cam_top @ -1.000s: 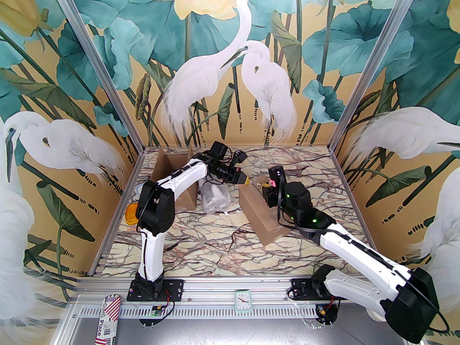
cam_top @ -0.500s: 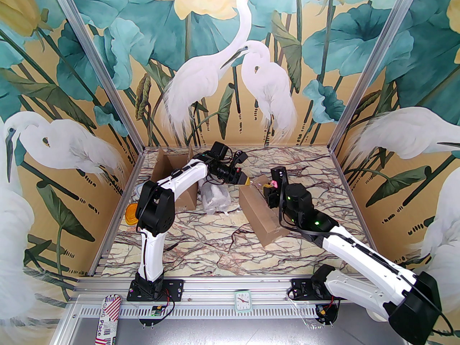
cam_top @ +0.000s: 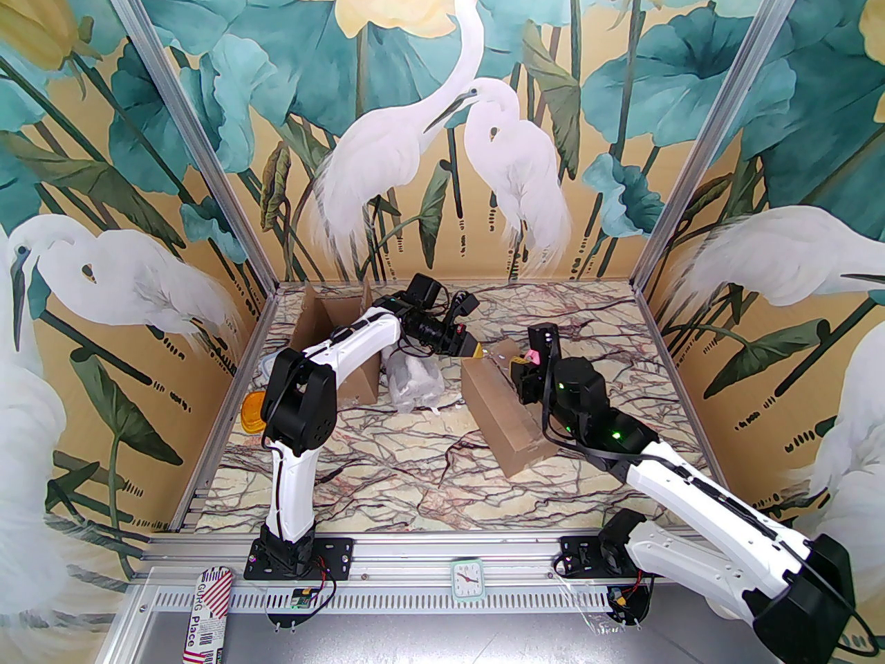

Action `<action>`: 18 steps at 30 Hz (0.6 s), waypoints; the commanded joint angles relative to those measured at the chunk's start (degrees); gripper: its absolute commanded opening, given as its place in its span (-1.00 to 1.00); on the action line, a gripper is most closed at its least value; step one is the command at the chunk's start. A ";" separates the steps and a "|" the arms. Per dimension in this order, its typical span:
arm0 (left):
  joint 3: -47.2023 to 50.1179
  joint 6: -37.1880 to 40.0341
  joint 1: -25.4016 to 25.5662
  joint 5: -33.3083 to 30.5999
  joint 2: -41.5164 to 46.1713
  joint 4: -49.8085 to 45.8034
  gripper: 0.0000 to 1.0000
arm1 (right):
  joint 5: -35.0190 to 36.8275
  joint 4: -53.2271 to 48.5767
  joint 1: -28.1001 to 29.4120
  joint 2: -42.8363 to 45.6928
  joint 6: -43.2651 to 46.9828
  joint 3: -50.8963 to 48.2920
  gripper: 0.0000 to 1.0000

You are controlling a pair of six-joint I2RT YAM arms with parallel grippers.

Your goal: Unpack the express box

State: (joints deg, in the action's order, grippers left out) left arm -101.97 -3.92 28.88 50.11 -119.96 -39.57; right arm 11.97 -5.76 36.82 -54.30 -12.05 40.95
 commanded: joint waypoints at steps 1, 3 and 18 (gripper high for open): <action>2.10 -1.64 -1.99 -11.09 -0.55 -0.77 -0.96 | 2.56 -0.83 0.54 2.79 -0.43 -0.41 -1.00; 2.51 -1.60 -1.91 -11.07 -0.20 -0.51 -0.96 | 3.19 1.39 0.54 3.66 -0.64 -0.68 -1.00; 2.46 -0.66 -1.20 -10.44 -0.01 -0.85 -0.96 | 4.69 10.70 0.55 4.27 3.81 -3.24 -1.00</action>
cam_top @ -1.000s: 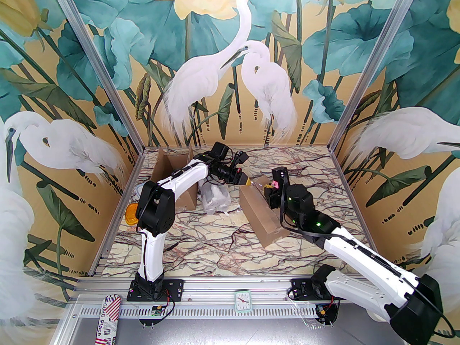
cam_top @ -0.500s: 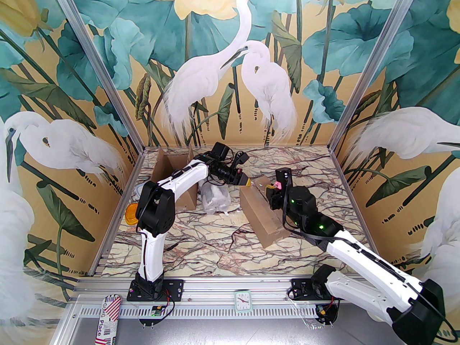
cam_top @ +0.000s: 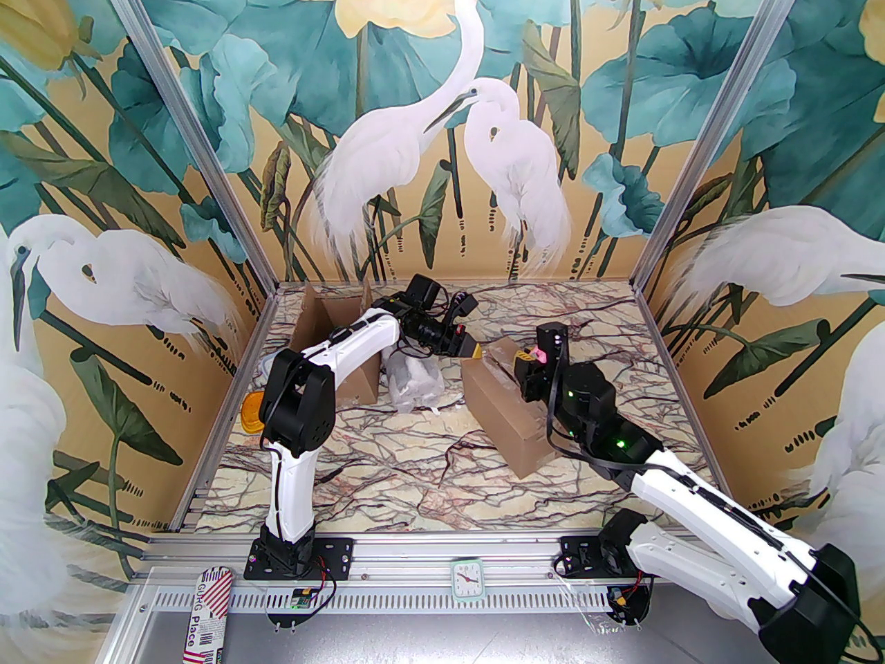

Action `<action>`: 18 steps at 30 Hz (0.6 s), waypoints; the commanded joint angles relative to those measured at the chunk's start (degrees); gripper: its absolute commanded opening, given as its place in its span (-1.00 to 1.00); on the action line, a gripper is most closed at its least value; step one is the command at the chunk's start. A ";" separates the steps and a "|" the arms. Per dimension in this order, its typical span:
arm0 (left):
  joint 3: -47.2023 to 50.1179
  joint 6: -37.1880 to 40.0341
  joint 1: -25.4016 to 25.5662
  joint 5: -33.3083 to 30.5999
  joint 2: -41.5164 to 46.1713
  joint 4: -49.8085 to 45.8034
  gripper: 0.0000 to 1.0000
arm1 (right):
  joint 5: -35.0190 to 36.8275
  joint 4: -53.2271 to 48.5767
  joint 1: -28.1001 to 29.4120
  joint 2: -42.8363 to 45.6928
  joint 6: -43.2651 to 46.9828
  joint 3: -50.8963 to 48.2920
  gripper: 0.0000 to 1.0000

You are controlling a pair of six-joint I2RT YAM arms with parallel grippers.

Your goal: Unpack the express box

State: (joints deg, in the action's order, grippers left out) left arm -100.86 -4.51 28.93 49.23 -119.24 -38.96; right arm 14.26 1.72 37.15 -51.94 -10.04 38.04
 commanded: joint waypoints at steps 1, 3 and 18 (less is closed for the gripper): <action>1.27 0.08 -1.24 -9.85 -0.73 -1.61 -0.96 | 3.22 3.21 0.21 2.51 1.95 -0.34 -1.00; 1.19 0.37 -1.20 -10.28 -0.73 -1.95 -0.96 | 4.27 3.50 0.22 3.82 2.32 -0.76 -1.00; 0.09 0.62 -1.04 -10.22 -0.59 -2.52 -0.97 | -0.30 2.90 0.21 7.39 3.05 -3.77 -1.00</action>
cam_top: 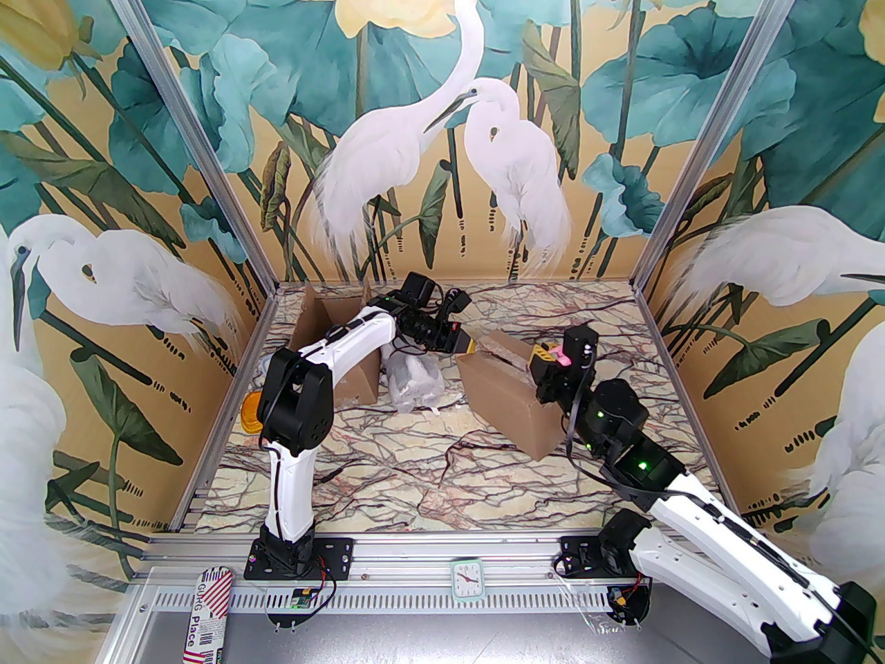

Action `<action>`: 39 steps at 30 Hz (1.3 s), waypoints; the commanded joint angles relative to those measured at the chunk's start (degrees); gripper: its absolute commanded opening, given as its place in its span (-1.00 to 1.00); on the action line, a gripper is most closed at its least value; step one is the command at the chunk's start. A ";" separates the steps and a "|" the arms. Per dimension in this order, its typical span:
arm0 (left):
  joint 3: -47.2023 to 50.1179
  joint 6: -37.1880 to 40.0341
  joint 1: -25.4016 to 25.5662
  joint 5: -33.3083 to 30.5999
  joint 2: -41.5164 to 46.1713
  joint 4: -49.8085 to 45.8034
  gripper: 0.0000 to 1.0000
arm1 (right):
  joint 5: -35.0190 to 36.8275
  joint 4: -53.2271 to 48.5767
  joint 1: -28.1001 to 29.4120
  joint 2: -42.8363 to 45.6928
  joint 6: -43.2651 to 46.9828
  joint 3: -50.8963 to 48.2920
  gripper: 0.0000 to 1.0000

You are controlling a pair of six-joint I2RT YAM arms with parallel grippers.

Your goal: Unpack the express box

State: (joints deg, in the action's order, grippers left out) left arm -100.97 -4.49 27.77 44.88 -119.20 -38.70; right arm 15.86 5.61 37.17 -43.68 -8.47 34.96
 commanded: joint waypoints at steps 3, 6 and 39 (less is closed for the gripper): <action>0.11 1.13 0.49 -6.09 0.05 -2.70 -0.96 | -1.28 -2.25 0.19 -2.15 2.95 -0.18 -1.00; 0.00 1.49 0.79 -6.26 1.34 -2.23 -0.96 | -1.85 -3.38 0.19 -2.85 3.63 0.22 -1.00; -1.25 7.30 3.26 -7.28 3.88 -5.77 -0.96 | -5.15 5.53 -0.49 -13.74 13.47 1.51 -1.00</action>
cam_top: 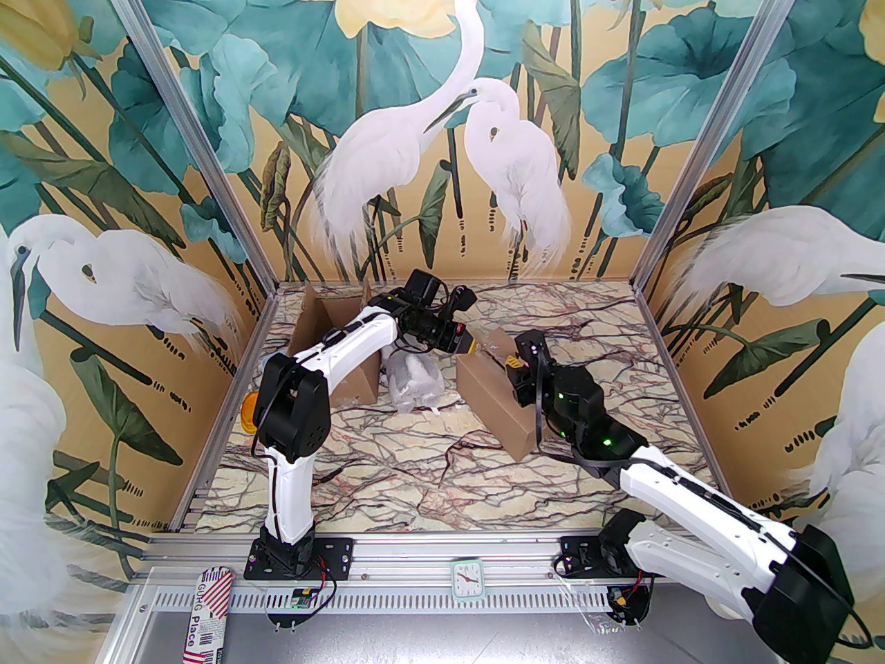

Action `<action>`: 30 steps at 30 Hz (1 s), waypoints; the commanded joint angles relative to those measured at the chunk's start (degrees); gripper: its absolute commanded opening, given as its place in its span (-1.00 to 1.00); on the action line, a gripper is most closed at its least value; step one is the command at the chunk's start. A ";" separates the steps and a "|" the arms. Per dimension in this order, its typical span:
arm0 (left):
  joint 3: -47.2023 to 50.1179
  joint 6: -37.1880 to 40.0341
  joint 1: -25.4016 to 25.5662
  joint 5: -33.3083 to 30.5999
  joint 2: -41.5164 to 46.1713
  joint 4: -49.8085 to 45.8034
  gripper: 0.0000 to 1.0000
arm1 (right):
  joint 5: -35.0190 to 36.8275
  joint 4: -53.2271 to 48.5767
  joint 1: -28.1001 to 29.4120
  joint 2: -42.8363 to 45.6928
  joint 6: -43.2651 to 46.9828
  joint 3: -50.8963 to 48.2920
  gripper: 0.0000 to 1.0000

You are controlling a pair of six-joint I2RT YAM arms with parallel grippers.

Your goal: Unpack the express box

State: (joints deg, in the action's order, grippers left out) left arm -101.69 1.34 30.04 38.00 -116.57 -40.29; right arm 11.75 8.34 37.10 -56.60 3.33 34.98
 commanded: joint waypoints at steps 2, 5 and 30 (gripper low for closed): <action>-0.53 1.56 1.06 -0.56 1.17 -4.27 -0.96 | -1.19 3.26 -0.68 -1.57 2.37 1.66 -1.00; -0.53 1.70 1.03 -0.88 1.09 -4.44 -0.96 | -1.38 3.67 -1.10 -2.43 3.17 1.88 -1.00; 1.95 -4.40 0.27 -5.72 2.32 0.46 -1.00 | -3.00 -13.32 -1.24 8.83 -5.38 -1.65 -1.00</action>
State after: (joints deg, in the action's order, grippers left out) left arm -100.86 -1.93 30.41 34.83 -115.48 -39.62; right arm 9.37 -1.34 35.99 -47.88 -0.91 34.85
